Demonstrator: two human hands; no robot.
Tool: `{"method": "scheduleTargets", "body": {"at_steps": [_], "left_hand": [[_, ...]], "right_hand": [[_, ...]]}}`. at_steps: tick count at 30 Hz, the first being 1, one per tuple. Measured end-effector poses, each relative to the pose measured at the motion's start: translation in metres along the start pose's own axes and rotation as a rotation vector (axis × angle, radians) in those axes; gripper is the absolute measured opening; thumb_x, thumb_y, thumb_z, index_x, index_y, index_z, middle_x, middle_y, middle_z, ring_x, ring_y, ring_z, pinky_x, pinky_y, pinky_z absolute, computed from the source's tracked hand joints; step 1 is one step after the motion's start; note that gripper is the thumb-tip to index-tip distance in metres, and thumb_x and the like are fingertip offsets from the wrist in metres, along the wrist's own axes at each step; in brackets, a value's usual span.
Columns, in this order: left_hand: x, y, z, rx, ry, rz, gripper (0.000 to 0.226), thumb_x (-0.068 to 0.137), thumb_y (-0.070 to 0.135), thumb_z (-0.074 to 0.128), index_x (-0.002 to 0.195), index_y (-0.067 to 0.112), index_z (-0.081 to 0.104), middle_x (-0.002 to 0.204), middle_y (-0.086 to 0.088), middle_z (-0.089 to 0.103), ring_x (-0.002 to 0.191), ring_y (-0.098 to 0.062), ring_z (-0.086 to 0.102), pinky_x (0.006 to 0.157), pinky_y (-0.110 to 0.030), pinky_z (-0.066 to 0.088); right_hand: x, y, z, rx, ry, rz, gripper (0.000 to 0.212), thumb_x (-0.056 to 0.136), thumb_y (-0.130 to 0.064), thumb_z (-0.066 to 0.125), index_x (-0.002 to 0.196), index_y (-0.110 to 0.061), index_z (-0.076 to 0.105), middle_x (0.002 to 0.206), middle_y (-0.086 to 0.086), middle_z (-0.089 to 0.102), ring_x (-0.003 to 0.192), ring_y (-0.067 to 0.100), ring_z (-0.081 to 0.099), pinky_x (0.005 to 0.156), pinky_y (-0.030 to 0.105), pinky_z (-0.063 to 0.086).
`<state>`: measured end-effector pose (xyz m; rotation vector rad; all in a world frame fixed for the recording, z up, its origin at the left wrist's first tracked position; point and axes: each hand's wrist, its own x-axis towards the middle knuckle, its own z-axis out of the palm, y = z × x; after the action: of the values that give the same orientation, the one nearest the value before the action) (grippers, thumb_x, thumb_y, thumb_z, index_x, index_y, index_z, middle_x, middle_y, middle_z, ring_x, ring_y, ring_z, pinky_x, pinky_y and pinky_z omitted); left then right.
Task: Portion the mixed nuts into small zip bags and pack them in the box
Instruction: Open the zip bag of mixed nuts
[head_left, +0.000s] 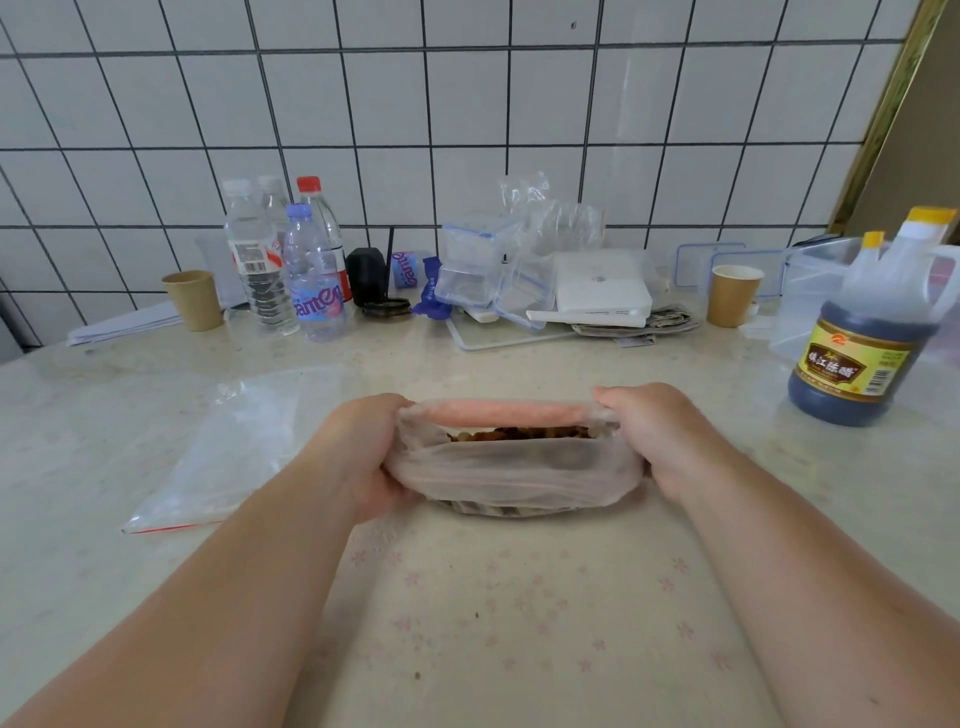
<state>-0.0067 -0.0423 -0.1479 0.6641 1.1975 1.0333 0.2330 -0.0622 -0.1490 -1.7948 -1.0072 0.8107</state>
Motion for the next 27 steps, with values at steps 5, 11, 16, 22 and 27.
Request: {"method": "scheduleTargets", "body": {"at_steps": [5,11,16,22,27], "left_hand": [[-0.007,0.004,-0.002,0.956,0.252,0.429,0.05,0.108,0.049,0.038,0.089,0.013,0.067,0.085,-0.012,0.074,0.067,-0.025,0.075,0.071,-0.04,0.059],[-0.026,0.01,-0.002,1.39,0.222,0.363,0.068,0.094,0.076,0.042,0.083,0.015,0.071,0.051,0.004,0.072,0.04,-0.01,0.067,0.054,-0.025,0.045],[-0.028,0.006,-0.007,0.958,0.019,0.358,0.008,0.086,0.024,0.082,0.08,0.022,0.079,0.07,0.002,0.079,0.06,-0.015,0.077,0.073,-0.033,0.063],[-0.016,0.004,-0.011,0.259,-0.087,0.164,0.018,0.09,-0.012,0.068,0.095,0.003,0.077,0.09,-0.012,0.082,0.078,-0.023,0.08,0.06,-0.025,0.063],[-0.009,0.001,-0.007,-0.192,-0.129,-0.045,0.021,0.102,-0.013,0.043,0.099,-0.012,0.063,0.073,-0.02,0.077,0.057,-0.027,0.077,0.047,-0.034,0.062]], "right_hand": [[-0.013,-0.007,-0.008,-0.615,0.003,-0.234,0.056,0.097,-0.062,0.031,0.079,-0.017,0.059,0.082,0.004,0.064,0.084,0.026,0.06,0.066,0.034,0.038],[-0.034,-0.012,-0.021,-0.81,-0.06,-0.176,0.056,0.077,-0.072,0.058,0.08,-0.017,0.059,0.071,0.001,0.068,0.071,0.022,0.066,0.057,0.031,0.042],[-0.027,-0.007,-0.019,-0.247,-0.149,-0.088,0.005,0.079,-0.007,0.073,0.081,-0.012,0.072,0.072,0.008,0.076,0.062,0.02,0.073,0.059,0.032,0.059],[-0.01,0.003,-0.017,0.514,-0.323,0.213,0.023,0.087,0.015,0.053,0.099,0.002,0.067,0.088,0.019,0.07,0.077,0.027,0.069,0.057,0.031,0.057],[-0.003,0.009,-0.015,0.69,-0.29,0.23,0.038,0.084,0.024,0.035,0.102,0.006,0.064,0.09,0.019,0.066,0.083,0.028,0.064,0.07,0.034,0.053]]}}
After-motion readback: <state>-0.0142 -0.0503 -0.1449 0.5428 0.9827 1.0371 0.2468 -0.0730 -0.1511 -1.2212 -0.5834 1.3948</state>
